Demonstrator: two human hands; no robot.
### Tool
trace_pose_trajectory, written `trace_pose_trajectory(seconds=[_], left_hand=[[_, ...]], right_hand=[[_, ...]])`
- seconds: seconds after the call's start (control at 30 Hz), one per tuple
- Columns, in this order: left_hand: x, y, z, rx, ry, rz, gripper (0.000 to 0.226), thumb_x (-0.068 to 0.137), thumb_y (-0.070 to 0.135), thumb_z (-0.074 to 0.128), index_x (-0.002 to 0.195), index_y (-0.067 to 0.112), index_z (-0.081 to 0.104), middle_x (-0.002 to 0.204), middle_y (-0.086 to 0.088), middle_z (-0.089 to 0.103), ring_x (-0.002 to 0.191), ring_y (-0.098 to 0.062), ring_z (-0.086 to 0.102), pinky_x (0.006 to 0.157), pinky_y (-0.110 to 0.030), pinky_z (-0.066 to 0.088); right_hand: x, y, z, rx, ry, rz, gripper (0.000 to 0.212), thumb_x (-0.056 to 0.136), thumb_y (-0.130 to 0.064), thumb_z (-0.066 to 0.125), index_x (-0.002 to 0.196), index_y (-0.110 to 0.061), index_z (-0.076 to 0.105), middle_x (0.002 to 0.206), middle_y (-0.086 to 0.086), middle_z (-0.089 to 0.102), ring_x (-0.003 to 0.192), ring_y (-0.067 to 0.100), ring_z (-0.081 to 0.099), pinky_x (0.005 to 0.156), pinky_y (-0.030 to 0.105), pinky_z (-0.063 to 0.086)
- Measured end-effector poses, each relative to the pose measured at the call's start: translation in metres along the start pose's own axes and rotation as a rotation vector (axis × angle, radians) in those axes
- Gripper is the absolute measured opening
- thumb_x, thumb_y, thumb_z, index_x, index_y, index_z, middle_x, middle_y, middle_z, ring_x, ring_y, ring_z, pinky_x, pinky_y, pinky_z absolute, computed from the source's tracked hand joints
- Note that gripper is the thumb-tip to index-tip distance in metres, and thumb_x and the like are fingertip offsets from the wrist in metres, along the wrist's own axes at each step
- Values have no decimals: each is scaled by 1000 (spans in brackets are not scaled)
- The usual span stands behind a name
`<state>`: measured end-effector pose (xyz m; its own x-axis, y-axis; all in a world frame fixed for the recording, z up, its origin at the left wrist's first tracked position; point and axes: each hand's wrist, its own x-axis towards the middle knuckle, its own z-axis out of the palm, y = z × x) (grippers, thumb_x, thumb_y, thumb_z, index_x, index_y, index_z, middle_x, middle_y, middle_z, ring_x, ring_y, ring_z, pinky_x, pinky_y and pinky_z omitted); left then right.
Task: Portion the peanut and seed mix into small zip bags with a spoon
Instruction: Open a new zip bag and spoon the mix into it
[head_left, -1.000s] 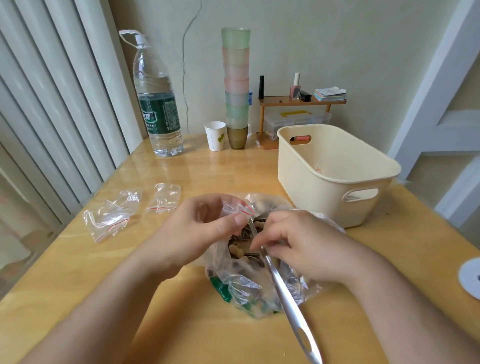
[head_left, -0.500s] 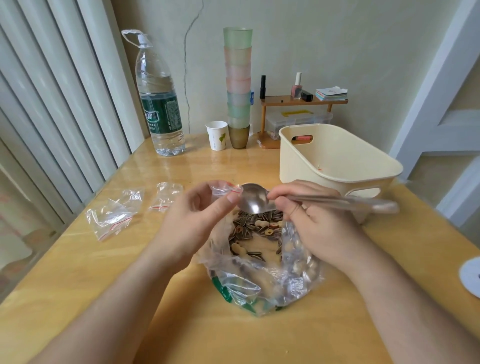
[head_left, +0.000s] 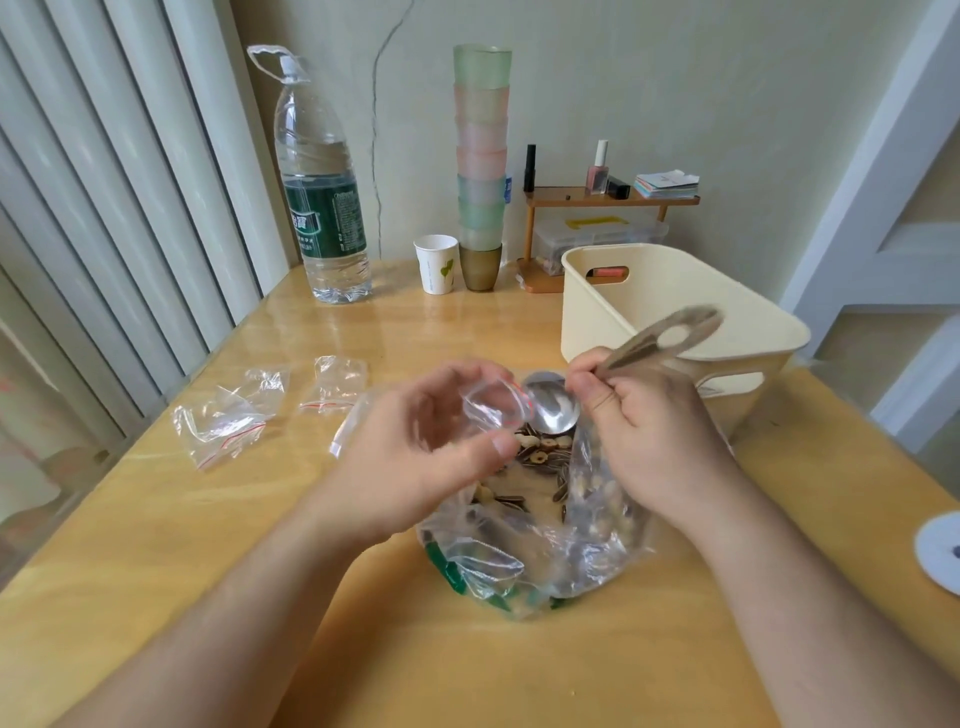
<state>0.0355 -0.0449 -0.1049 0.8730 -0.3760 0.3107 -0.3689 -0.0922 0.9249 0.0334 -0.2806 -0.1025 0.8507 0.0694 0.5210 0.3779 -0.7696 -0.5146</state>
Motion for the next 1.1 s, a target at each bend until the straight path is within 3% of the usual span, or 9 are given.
trace_pose_trajectory(seconds=[0.1, 0.27, 0.37, 0.47, 0.57, 0.77, 0.93, 1.0, 1.1], left_hand=[[1, 1, 5, 113, -92, -126, 41, 83, 35, 87, 117, 17, 70, 106, 6, 78, 90, -5, 71, 84, -22, 53], [7, -7, -5, 273, 133, -194, 42, 76, 58, 77, 106, 30, 74, 96, 15, 78, 90, -5, 73, 89, -33, 57], [7, -8, -6, 474, 153, -164, 60, 71, 77, 67, 114, 36, 71, 110, 22, 75, 109, 1, 68, 102, -38, 54], [8, -9, -1, 624, 122, -240, 68, 66, 87, 58, 116, 42, 68, 106, 16, 76, 105, -6, 69, 96, -35, 55], [10, -11, 1, 613, 151, -284, 57, 69, 86, 57, 108, 45, 68, 102, 16, 75, 99, -6, 69, 93, -37, 56], [10, -14, 5, 417, 175, -255, 34, 85, 66, 72, 104, 38, 68, 75, 30, 66, 77, 6, 64, 74, -24, 49], [11, -12, 16, 283, 142, -229, 16, 94, 39, 74, 90, 26, 66, 56, 30, 58, 53, 8, 57, 54, -7, 40], [12, -12, 17, 255, 135, -255, 33, 95, 38, 75, 72, 28, 52, 47, 26, 51, 46, 6, 51, 48, -8, 36], [14, -14, 15, 235, 131, -315, 41, 92, 47, 75, 74, 22, 49, 47, 23, 48, 46, 3, 49, 47, -11, 35]], right_hand=[[-2, -3, 2, -63, -48, -35, 19, 106, -24, 55, 99, -27, 72, 97, -8, 68, 88, 13, 59, 79, 31, 43], [-3, 0, 0, 55, -46, 47, 31, 96, -2, 63, 99, -32, 70, 95, -7, 66, 90, 18, 63, 78, 44, 53], [-2, -1, 4, -3, -19, 94, 28, 97, -3, 60, 97, -29, 69, 93, -4, 63, 86, 19, 58, 78, 42, 51], [0, -4, 4, -162, -37, 97, 21, 103, -16, 50, 98, -29, 67, 95, -4, 61, 89, 21, 57, 80, 41, 48], [0, -10, -1, -256, 0, 61, 32, 104, -34, 35, 99, -20, 63, 96, 0, 63, 90, 27, 58, 81, 45, 52], [-2, -19, -10, -264, 64, 117, 29, 108, -30, 38, 99, -16, 62, 97, 10, 67, 90, 37, 59, 77, 45, 51], [-4, -24, -14, -97, 233, 6, 37, 108, -32, 36, 91, -14, 64, 82, 3, 68, 74, 18, 54, 67, 36, 40], [-7, -28, -9, 38, 171, 13, 43, 110, -37, 36, 82, -17, 63, 68, -3, 65, 65, 14, 57, 67, 39, 46], [-10, -32, 2, 140, -31, 192, 46, 103, -54, 36, 82, -21, 59, 64, -1, 64, 67, 21, 64, 70, 42, 55]])
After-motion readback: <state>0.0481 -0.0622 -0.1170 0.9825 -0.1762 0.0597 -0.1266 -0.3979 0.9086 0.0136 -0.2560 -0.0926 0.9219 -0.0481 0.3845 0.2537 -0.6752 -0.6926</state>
